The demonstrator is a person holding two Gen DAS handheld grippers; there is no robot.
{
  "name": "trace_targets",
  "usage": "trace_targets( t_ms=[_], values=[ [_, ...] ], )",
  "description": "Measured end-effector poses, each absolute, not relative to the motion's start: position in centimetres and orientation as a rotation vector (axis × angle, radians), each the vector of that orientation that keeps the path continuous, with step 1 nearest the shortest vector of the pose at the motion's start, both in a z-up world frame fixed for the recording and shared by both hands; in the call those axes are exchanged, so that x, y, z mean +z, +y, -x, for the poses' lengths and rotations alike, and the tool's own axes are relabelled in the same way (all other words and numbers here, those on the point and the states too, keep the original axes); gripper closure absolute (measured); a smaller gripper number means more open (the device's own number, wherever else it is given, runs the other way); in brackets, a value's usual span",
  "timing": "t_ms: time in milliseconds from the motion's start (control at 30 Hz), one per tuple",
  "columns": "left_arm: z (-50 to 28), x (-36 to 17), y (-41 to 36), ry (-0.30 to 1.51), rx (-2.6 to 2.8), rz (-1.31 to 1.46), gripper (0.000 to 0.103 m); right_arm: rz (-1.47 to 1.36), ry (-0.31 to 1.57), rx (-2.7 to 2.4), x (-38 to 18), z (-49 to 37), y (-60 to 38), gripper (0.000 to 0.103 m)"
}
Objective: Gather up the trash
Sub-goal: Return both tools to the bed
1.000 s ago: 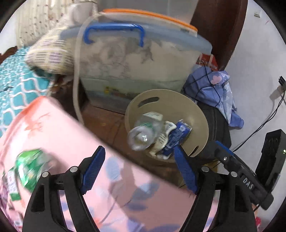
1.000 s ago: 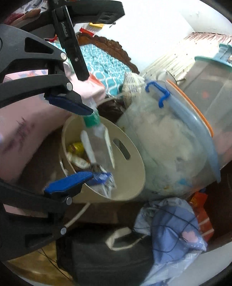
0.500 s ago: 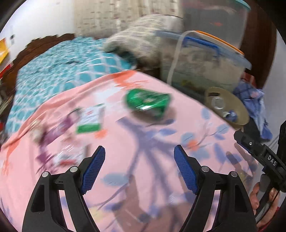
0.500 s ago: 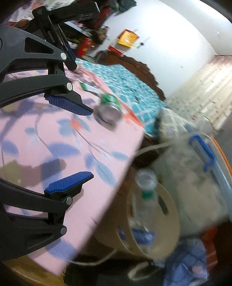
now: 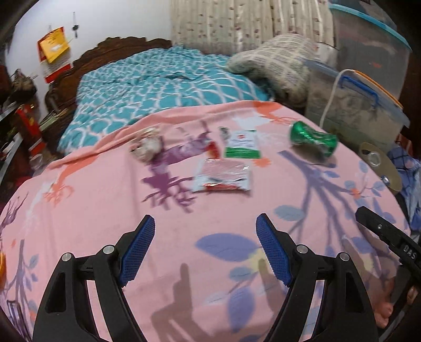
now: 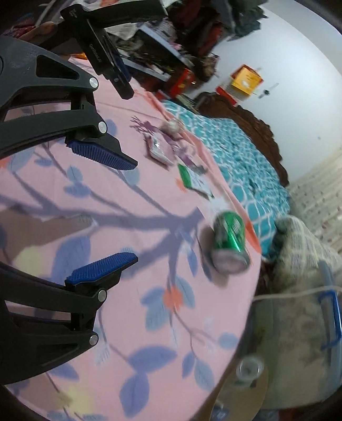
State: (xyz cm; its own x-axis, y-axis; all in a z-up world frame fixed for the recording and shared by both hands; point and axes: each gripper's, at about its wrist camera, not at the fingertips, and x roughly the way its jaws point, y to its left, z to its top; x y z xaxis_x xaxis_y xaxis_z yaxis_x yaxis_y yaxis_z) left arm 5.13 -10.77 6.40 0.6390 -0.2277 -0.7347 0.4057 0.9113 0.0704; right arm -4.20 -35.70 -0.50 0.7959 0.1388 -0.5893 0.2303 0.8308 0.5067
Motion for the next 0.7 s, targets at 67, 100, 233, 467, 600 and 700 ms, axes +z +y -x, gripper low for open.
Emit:
trace_targets(
  t_ms=[67, 100, 233, 467, 600, 700],
  values=[
    [-5.2, 6.2, -9.6, 0.800, -0.345, -0.232, 0.028, -0.576, 0.674, -0.039, -0.5, 3.7, -34.6, 0.036],
    [-5.3, 6.1, -9.2, 0.801, -0.337, -0.229, 0.028, -0.568, 0.680, -0.034, -0.6, 3.4, -34.1, 0.036],
    [-5.7, 5.5, -7.7, 0.810, -0.309, -0.215, 0.028, -0.534, 0.704, -0.015, -0.6, 2.7, -32.5, 0.036],
    [-6.5, 4.4, -6.1, 0.832, -0.276, -0.201, 0.028, -0.506, 0.730, -0.004, -0.7, 1.9, -31.1, 0.036],
    [-7.1, 3.6, -4.9, 0.842, -0.244, -0.199, 0.028, -0.494, 0.741, 0.004, -0.7, 1.4, -30.7, 0.036],
    [-7.8, 3.1, -3.2, 0.856, -0.207, -0.190, 0.028, -0.483, 0.748, 0.018, -0.7, 0.9, -30.2, 0.036]
  ],
)
